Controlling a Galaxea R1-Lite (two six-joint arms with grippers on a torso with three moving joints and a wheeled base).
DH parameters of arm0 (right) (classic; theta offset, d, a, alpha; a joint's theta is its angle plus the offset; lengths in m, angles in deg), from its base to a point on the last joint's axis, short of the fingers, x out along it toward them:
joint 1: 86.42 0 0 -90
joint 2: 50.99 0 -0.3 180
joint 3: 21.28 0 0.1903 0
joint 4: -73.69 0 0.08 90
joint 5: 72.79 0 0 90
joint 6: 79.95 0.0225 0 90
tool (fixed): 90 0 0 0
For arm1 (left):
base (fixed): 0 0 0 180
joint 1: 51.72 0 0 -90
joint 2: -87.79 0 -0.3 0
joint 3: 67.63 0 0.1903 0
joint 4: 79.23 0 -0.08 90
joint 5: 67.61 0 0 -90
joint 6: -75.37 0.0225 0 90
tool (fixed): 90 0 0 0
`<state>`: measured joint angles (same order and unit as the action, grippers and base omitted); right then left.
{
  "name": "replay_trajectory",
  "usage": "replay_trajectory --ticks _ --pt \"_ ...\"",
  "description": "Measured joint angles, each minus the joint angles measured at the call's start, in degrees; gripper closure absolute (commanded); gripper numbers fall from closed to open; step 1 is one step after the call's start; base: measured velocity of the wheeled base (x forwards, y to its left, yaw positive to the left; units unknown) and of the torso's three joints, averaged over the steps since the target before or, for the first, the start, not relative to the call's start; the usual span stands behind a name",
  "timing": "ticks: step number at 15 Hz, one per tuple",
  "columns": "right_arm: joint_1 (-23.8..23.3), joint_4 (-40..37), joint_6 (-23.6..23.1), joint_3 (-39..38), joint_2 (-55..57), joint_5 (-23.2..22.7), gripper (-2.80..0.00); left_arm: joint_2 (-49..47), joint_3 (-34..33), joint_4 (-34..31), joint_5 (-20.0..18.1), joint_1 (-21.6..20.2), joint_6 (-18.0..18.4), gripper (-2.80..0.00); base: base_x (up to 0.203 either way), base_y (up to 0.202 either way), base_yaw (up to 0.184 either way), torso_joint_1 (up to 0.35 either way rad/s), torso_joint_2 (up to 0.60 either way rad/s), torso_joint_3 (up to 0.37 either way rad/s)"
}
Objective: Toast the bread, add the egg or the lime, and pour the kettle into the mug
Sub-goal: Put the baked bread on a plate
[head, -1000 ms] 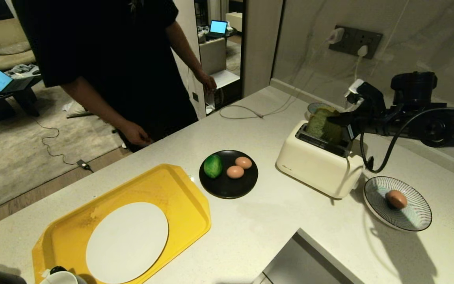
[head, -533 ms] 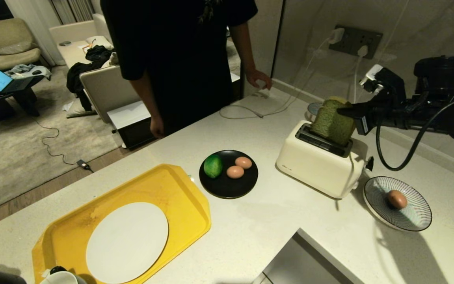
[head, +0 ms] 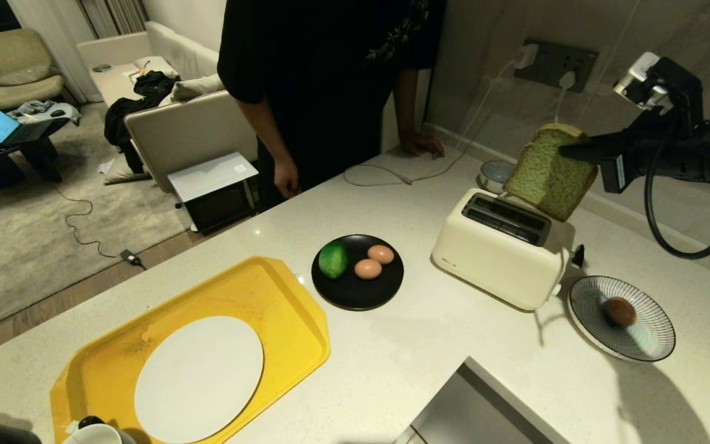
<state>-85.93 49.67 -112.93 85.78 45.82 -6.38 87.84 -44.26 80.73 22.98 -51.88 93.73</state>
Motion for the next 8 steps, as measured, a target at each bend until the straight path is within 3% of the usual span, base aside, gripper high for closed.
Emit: replay_trajectory --ticks 8 --pt "-1.1 -10.4 5.9 -1.6 -8.5 0.0 0.0 0.0 0.0 0.0 0.0 0.0 0.0 0.0 0.0 0.0 0.0 0.0 0.0 0.0"
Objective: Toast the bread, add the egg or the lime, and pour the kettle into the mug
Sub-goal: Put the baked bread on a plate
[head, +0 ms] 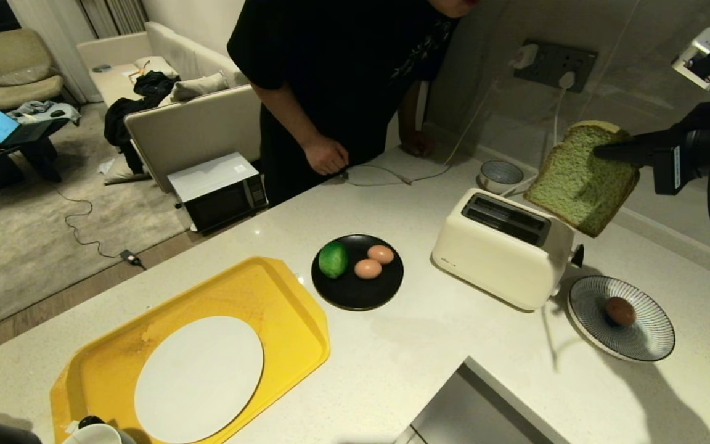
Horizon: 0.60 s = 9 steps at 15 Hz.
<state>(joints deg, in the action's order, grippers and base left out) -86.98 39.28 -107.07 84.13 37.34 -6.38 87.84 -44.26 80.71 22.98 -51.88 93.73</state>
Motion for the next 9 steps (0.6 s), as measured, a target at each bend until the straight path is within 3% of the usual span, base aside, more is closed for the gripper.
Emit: replay_trajectory --ticks 9 --pt "-5.3 0.5 0.0 -5.2 -4.8 1.1 0.0 0.0 0.0 0.0 0.0 0.0 0.0 0.0 0.0 0.0 0.0 0.0 0.0 0.0"
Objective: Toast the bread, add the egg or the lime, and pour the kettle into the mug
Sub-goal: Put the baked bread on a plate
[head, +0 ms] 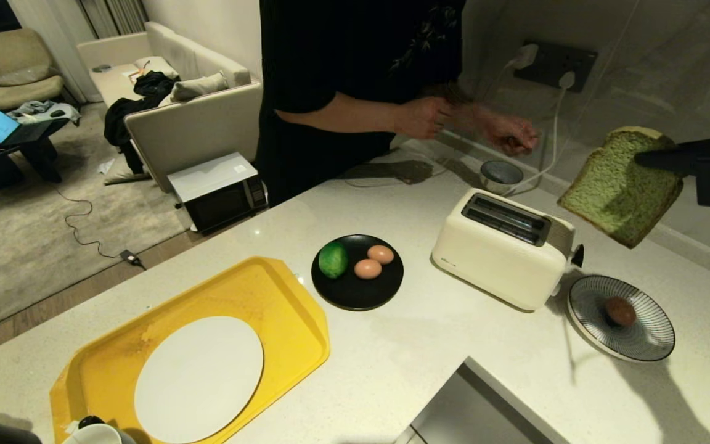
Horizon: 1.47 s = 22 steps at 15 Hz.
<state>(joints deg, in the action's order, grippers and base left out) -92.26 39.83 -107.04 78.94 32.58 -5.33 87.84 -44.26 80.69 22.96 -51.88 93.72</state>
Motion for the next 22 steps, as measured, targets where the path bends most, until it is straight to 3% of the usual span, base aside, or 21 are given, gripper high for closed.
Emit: replay_trajectory --ticks 5,15,22 --pt "-0.3 5.3 0.0 -2.1 -0.3 2.3 0.0 0.0 0.0 0.0 0.0 0.0 0.0 0.0 0.0 0.0 0.0 0.0 0.0 0.0" --pt "2.3 7.2 -0.5 -2.6 -0.6 2.2 0.0 0.0 0.0 0.0 0.0 0.0 0.0 0.0 0.0 -0.001 0.005 0.0 0.0 0.0" --pt "4.7 8.0 -0.9 -3.4 -0.2 2.2 0.0 0.0 0.0 0.0 0.0 0.0 0.0 0.0 0.0 -0.009 0.163 0.003 0.0 0.003"
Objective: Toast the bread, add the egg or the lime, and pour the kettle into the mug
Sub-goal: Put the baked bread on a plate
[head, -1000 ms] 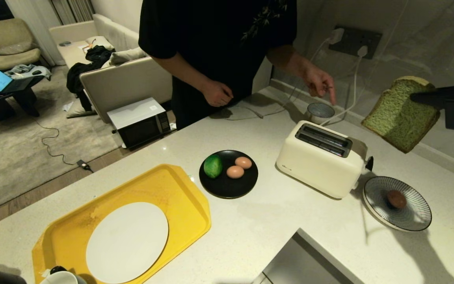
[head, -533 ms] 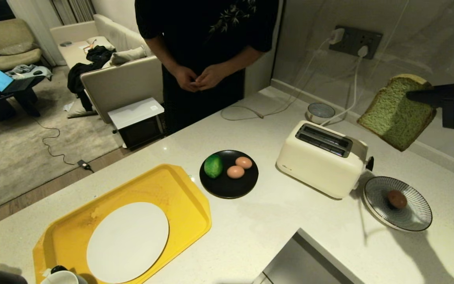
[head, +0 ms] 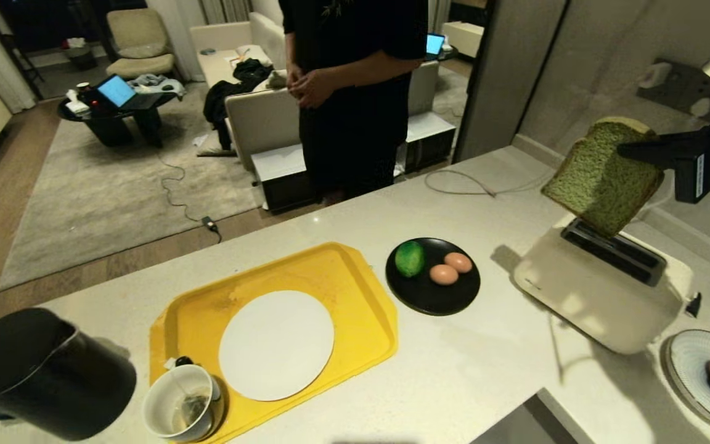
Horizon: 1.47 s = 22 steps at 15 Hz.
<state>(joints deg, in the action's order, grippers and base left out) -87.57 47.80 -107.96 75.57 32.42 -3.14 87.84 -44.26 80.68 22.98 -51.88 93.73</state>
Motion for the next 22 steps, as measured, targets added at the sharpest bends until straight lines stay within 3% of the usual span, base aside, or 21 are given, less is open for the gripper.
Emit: replay_trajectory --ticks 10,16,19,22 --pt "0.6 0.3 -0.4 -3.4 -0.1 -0.2 0.0 0.0 0.0 0.0 0.0 0.0 0.0 0.0 -0.001 -0.008 0.17 0.003 0.0 0.003" --pt "6.6 0.3 -0.3 -6.2 -0.5 0.1 0.0 0.0 0.0 0.0 0.0 0.0 0.0 0.0 0.0 -0.001 0.017 0.001 0.0 0.0" --pt "11.7 0.2 0.8 -6.4 1.0 3.5 0.0 0.0 0.0 0.0 0.0 0.0 0.0 0.0 0.0 0.0 0.0 0.0 0.0 0.0" --pt "16.8 0.2 5.8 -5.9 4.4 10.6 0.0 0.0 0.0 0.0 0.0 0.0 0.0 0.0 0.0 0.0 0.0 0.0 0.0 0.0"
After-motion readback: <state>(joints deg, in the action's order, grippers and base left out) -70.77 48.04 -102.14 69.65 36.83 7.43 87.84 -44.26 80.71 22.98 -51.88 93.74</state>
